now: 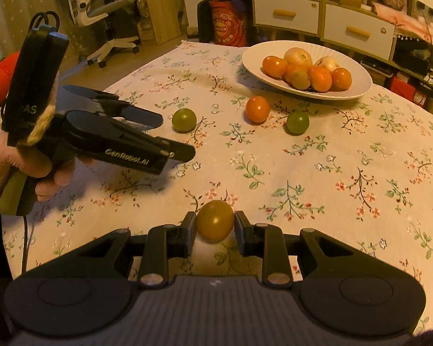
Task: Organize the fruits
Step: 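Grasp a green round fruit with the left gripper while the right gripper holds its fruit, then carry both held fruits over the white plate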
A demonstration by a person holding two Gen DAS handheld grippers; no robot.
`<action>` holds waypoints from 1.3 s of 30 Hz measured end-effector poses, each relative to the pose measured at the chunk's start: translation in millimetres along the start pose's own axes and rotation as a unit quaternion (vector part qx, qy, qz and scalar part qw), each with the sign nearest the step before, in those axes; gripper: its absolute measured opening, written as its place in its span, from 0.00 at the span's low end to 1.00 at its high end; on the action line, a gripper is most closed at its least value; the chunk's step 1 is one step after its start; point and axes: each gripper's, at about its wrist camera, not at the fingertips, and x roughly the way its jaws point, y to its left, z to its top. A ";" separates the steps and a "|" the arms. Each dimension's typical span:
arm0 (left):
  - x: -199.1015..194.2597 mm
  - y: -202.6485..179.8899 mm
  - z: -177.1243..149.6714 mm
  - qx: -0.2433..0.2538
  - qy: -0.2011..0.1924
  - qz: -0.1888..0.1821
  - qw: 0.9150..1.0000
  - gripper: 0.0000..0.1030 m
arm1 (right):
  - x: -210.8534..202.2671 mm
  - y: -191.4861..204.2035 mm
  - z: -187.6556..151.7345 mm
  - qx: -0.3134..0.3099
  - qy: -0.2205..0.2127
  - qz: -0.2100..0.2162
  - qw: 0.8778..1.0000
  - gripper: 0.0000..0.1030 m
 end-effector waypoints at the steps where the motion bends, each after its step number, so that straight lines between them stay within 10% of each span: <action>1: 1.4 0.6 1.5 -0.003 0.000 0.000 1.000 0.54 | 0.7 -0.1 0.6 0.000 0.000 0.000 1.000 0.25; 16: 8.5 -2.9 12.9 -0.009 -0.001 -0.001 1.000 0.17 | 2.1 -7.1 3.0 0.010 0.002 -0.007 1.000 0.25; 39: 0.9 -0.6 28.3 -0.037 -0.008 -0.016 0.999 0.15 | -4.3 -21.5 35.6 0.038 -0.042 -0.027 0.998 0.25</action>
